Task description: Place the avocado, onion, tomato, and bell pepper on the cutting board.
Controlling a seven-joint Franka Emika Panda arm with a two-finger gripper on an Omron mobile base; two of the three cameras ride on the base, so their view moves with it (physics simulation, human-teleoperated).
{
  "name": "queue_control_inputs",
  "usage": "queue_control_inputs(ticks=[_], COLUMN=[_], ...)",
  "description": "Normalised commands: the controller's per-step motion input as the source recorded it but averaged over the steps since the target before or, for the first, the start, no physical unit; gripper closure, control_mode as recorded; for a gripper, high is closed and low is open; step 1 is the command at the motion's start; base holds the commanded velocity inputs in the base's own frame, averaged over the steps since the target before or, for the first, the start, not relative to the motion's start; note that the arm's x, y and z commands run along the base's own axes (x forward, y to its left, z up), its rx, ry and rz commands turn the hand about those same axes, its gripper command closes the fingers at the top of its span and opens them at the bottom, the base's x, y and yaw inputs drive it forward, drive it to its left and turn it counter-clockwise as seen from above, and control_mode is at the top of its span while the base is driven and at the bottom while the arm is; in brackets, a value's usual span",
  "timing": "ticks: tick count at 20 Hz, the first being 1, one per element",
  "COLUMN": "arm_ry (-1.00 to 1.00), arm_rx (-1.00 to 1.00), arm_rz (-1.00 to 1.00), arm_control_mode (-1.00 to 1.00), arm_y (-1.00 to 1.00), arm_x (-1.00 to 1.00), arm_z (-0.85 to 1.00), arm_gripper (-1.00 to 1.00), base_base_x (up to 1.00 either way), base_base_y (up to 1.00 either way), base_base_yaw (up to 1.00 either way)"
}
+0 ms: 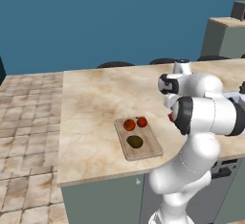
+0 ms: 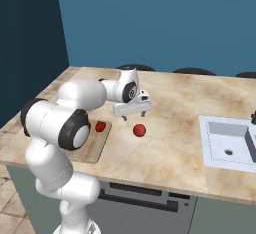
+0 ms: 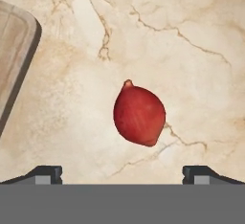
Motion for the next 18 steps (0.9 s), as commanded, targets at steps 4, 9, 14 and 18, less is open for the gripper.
queue_control_inputs(ticks=[4, 9, 14, 18], arm_ry=[-0.02, 0.00, 0.00, 0.00], arm_rx=[0.00, 0.00, 0.00, 0.00], arm_rz=[0.06, 0.04, 0.03, 0.03], arm_control_mode=[-1.00, -1.00, -1.00, -1.00], arm_y=[-0.09, -0.13, -0.08, -0.01], arm_x=[0.24, 0.12, 0.00, 0.00], arm_z=[-0.14, -0.17, -0.32, -0.28], arm_gripper=[-1.00, -1.00, -1.00, -1.00], base_base_x=[0.00, 0.00, 0.00, 0.00], base_base_y=[0.00, 0.00, 0.00, 0.00], base_base_yaw=[0.00, 0.00, 0.00, 0.00])
